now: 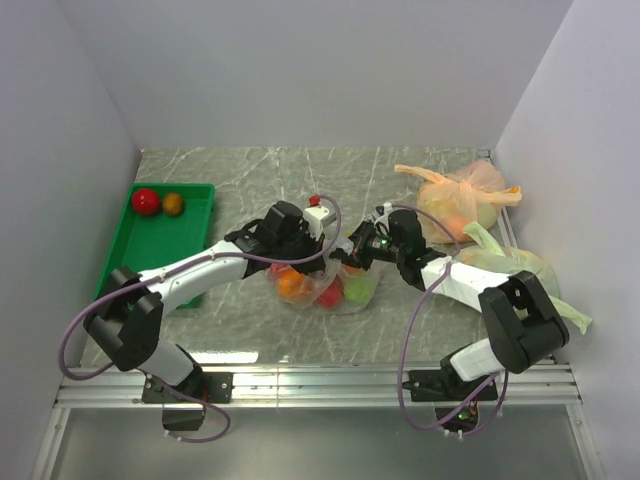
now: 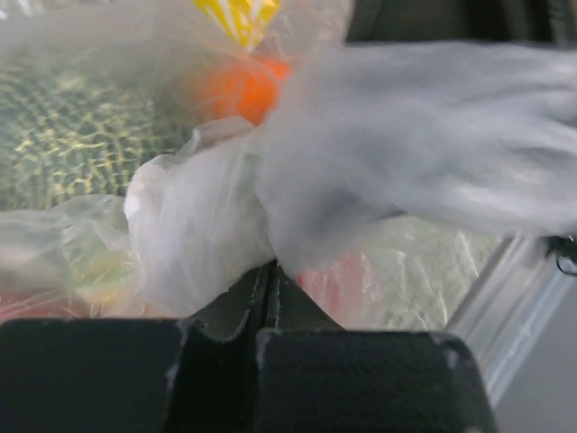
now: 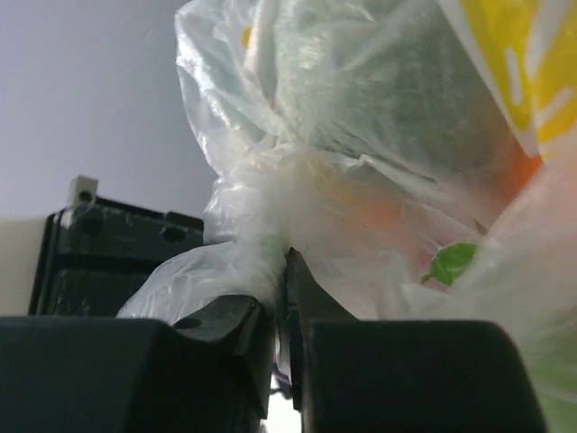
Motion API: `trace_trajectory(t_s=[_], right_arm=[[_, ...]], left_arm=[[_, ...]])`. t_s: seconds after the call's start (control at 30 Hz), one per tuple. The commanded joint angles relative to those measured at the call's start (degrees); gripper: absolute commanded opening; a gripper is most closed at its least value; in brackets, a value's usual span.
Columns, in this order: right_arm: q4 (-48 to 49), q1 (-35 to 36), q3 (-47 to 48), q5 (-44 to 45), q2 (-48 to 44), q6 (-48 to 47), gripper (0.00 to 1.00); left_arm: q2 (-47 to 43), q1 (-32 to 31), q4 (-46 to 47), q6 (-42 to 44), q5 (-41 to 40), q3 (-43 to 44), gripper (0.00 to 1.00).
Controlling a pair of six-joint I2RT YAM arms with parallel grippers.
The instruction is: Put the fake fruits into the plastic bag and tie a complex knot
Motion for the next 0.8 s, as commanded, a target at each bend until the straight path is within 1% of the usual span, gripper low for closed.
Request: trace_trajectory(t_s=[0.0,0.03,0.07,0.1,0.13,0.2,0.23,0.27,0.3,0.33,0.4,0.43,0.47,0.53,0.6,0.67,0.77], right_arm=[[-0.77,-1.05,5.87,-7.30,-0.98,-8.66,0.19],[-2.88,-2.28,6.40,-9.85,-1.07,-11.12,0.21],[-7.78,-2.90,7.36,-10.66,-1.59,-16.19,0.23],[-9.74,-3.69,7.63,-11.01,-2.12,-18.33,0.24],[-11.06,-5.09,7.46,-11.80,-3.25,-22.70,0.31],[-17.03,-6.06,9.03,-11.81,-4.31,-28.78,0.43],[-19.49,-6.33,10.09,-11.37,-5.10,-36.12,0.45],[-24.13,-6.33,12.10,-9.80,-5.46,-39.50,0.48],[-25.22,-6.33,12.55,-9.18,-5.64,-41.97,0.55],[-26.27,-6.33,13.25,-8.82,-5.99,-46.61,0.60],[-26.81,-6.15,13.87,-7.85,-5.46,-50.77,0.64],[-26.72,-5.89,14.31,-8.03,-4.50,-54.26,0.65],[-27.16,-5.11,14.84,-8.03,-3.89,-55.78,0.65],[-26.38,-4.57,15.63,-9.16,-2.13,-57.63,0.65],[-25.23,-2.65,15.63,-9.09,-1.51,-58.51,0.65],[-23.48,-1.33,15.90,-8.03,-1.07,-60.27,0.65],[-20.83,0.08,16.33,-7.94,-0.54,-62.82,0.67]], left_arm=[[-0.19,1.39,3.62,-1.67,-5.30,0.80,0.00],[-0.72,1.92,4.25,-1.67,-4.78,0.72,0.00],[-1.16,2.62,4.69,-1.84,-3.55,0.71,0.00],[-1.60,4.10,5.13,-2.10,-2.41,0.71,0.00],[-2.30,4.64,5.04,-1.93,-0.14,0.80,0.00],[-3.18,6.04,4.52,-1.06,2.51,1.42,0.00],[-3.44,6.57,4.43,-0.79,6.35,1.68,0.00],[-3.97,7.54,4.34,-0.53,8.22,1.77,0.00],[-4.76,7.98,4.25,-0.44,10.76,1.86,0.00],[-5.03,8.42,3.38,-0.18,14.96,2.03,0.00],[-5.73,8.69,1.62,-0.09,17.89,2.29,0.00],[-5.99,8.69,0.40,-0.09,19.03,2.12,0.00],[-6.43,8.69,-0.05,-0.52,20.00,1.95,0.00],[-7.40,8.69,-0.93,-1.14,19.75,1.68,0.00],[-7.14,8.69,-4.17,-1.41,19.40,2.20,0.00],[-6.70,8.69,-8.12,-0.62,20.53,3.52,0.00],[-6.87,8.69,-10.50,-0.61,22.12,4.23,0.00]])
